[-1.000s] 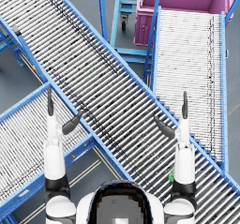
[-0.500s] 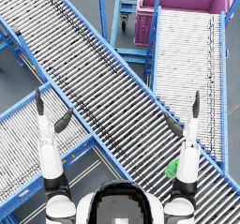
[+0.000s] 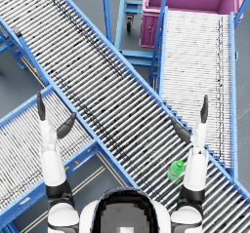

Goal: Pick up the oil and place it on the left assembly line, put the cola on the right, and keep Sprite still

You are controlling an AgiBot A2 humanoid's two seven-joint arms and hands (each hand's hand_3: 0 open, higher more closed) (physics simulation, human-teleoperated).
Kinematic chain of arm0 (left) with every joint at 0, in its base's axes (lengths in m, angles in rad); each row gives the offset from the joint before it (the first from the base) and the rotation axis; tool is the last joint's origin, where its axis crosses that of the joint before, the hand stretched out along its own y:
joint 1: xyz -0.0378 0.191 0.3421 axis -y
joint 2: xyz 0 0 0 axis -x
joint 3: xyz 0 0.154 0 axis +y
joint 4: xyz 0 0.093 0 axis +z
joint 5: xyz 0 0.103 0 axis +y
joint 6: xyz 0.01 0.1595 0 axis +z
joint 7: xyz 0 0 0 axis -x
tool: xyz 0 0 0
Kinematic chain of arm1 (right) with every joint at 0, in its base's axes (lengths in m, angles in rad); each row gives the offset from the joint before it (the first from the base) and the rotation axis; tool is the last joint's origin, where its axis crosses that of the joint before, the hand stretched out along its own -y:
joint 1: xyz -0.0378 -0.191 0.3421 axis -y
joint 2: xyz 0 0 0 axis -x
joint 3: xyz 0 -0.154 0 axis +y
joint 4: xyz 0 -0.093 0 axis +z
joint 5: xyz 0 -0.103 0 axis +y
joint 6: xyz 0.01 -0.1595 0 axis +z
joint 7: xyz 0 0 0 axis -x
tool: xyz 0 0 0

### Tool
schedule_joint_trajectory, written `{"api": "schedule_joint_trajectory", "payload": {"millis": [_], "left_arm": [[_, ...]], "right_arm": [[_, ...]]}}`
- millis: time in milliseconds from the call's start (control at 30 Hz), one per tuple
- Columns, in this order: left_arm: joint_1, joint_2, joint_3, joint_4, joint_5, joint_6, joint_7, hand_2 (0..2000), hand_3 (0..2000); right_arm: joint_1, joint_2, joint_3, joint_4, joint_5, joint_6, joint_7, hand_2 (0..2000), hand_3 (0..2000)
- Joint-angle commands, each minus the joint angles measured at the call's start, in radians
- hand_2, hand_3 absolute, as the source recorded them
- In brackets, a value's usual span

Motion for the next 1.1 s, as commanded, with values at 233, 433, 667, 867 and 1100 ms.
{"api": "schedule_joint_trajectory", "payload": {"millis": [233,433,667,867,1100], "left_arm": [[-0.016,0.007,0.008,0.006,0.0,0.0,0.0,0,0],[-0.002,0.007,0.009,-0.006,0.0,0.0,0.0,0,0],[0.019,0.006,0.005,-0.022,0.0,0.0,0.0,0,0],[0.012,0.01,0.004,-0.017,0.0,0.0,0.0,0,0],[-0.001,0.015,0.013,-0.019,0.0,0.0,0.0,0,0]], "right_arm": [[-0.012,-0.007,-0.003,-0.014,0.0,0.0,0.0,0,0],[-0.01,-0.01,0.004,0.002,0.0,0.0,0.0,0,0],[0.001,-0.012,-0.001,0.028,0.0,0.0,0.0,0,0],[-0.008,-0.018,0.03,0.024,0.0,0.0,0.0,0,0],[-0.019,-0.025,0.033,0.016,0.0,0.0,0.0,0,0]]}}
